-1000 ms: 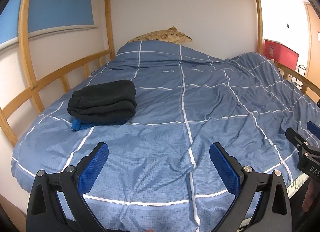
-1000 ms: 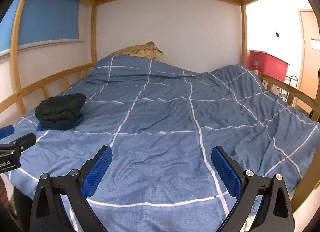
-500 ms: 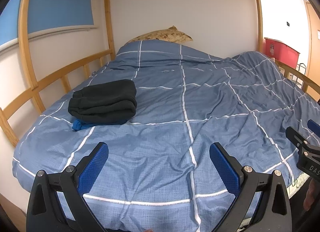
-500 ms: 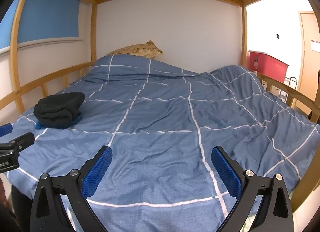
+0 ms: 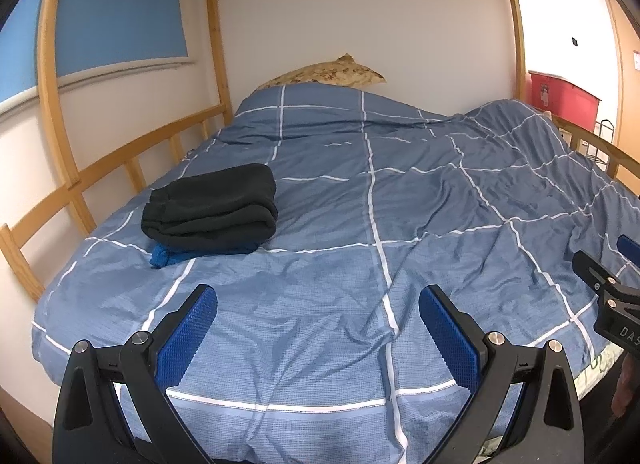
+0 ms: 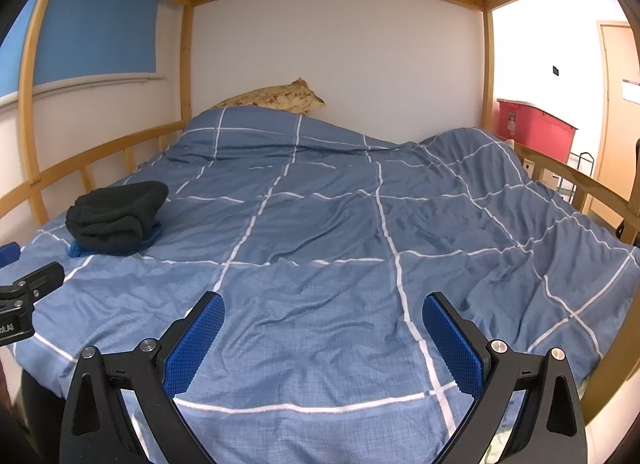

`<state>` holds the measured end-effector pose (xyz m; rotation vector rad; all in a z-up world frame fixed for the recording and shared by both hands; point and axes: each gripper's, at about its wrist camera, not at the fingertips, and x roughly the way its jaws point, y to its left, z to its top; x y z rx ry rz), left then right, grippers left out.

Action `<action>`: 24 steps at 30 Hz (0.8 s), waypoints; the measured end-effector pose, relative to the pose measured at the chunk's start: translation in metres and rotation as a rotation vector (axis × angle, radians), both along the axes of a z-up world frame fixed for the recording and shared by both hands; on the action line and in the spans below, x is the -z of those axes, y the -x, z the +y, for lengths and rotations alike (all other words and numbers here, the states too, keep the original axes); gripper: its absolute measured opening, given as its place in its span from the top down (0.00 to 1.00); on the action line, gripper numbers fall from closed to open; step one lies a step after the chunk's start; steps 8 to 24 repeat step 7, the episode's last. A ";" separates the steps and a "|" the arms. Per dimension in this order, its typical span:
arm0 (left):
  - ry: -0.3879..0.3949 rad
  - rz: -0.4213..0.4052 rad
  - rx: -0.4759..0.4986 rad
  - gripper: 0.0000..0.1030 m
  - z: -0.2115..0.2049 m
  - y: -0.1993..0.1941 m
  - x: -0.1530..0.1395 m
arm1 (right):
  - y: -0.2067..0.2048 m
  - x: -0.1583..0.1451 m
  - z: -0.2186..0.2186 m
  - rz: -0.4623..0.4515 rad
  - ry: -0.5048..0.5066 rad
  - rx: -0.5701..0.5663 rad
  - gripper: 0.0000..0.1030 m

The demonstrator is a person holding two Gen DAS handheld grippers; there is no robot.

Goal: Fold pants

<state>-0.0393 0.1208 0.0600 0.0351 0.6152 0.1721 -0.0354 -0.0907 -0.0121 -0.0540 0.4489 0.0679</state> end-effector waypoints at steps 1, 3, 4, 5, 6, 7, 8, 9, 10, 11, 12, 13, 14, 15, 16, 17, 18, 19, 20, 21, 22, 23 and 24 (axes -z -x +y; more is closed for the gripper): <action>-0.003 -0.001 -0.002 0.00 0.000 0.000 0.000 | 0.000 0.000 0.000 0.000 0.000 -0.001 0.03; -0.004 -0.004 -0.001 0.00 0.001 0.000 -0.001 | 0.000 0.000 0.000 0.000 -0.001 0.002 0.03; -0.002 -0.005 -0.001 0.00 0.002 0.000 -0.001 | 0.000 0.001 -0.001 0.002 -0.002 0.002 0.03; -0.001 -0.004 0.000 0.00 0.002 0.000 -0.001 | 0.000 0.001 -0.002 0.004 -0.002 0.001 0.03; 0.000 -0.004 0.000 0.00 0.003 0.000 -0.001 | -0.001 0.002 -0.003 0.005 -0.003 0.002 0.03; -0.001 -0.004 0.000 0.00 0.003 0.000 -0.001 | -0.001 0.002 -0.004 0.006 -0.002 0.002 0.03; -0.001 -0.004 0.000 0.00 0.003 0.000 -0.001 | -0.001 0.002 -0.004 0.006 -0.002 0.002 0.03; -0.001 -0.004 0.000 0.00 0.003 0.000 -0.001 | -0.001 0.002 -0.004 0.006 -0.002 0.002 0.03; -0.001 -0.004 0.000 0.00 0.003 0.000 -0.001 | -0.001 0.002 -0.004 0.006 -0.002 0.002 0.03; -0.001 -0.004 0.000 0.00 0.003 0.000 -0.001 | -0.001 0.002 -0.004 0.006 -0.002 0.002 0.03; -0.001 -0.004 0.000 0.00 0.003 0.000 -0.001 | -0.001 0.002 -0.004 0.006 -0.002 0.002 0.03; -0.001 -0.004 0.000 0.00 0.003 0.000 -0.001 | -0.001 0.002 -0.004 0.006 -0.002 0.002 0.03; -0.001 -0.004 0.000 0.00 0.003 0.000 -0.001 | -0.001 0.002 -0.004 0.006 -0.002 0.002 0.03; -0.001 -0.004 0.000 0.00 0.003 0.000 -0.001 | -0.001 0.002 -0.004 0.006 -0.002 0.002 0.03; -0.001 -0.004 0.000 0.00 0.003 0.000 -0.001 | -0.001 0.002 -0.004 0.006 -0.002 0.002 0.03; -0.001 -0.004 0.000 0.00 0.003 0.000 -0.001 | -0.001 0.002 -0.004 0.006 -0.002 0.002 0.03; -0.001 -0.004 0.000 0.00 0.003 0.000 -0.001 | -0.001 0.002 -0.004 0.006 -0.002 0.002 0.03; -0.001 -0.004 0.000 0.00 0.003 0.000 -0.001 | -0.001 0.002 -0.004 0.006 -0.002 0.002 0.03; -0.001 -0.004 0.000 0.00 0.003 0.000 -0.001 | -0.001 0.002 -0.004 0.006 -0.002 0.002 0.03; -0.001 -0.004 0.000 0.00 0.003 0.000 -0.001 | -0.001 0.002 -0.004 0.006 -0.002 0.002 0.03; -0.001 -0.004 0.000 0.00 0.003 0.000 -0.001 | -0.001 0.002 -0.004 0.006 -0.002 0.002 0.03; -0.001 -0.004 0.000 0.00 0.003 0.000 -0.001 | -0.001 0.002 -0.004 0.006 -0.002 0.002 0.03; -0.001 -0.004 0.000 0.00 0.003 0.000 -0.001 | -0.001 0.002 -0.004 0.006 -0.002 0.002 0.03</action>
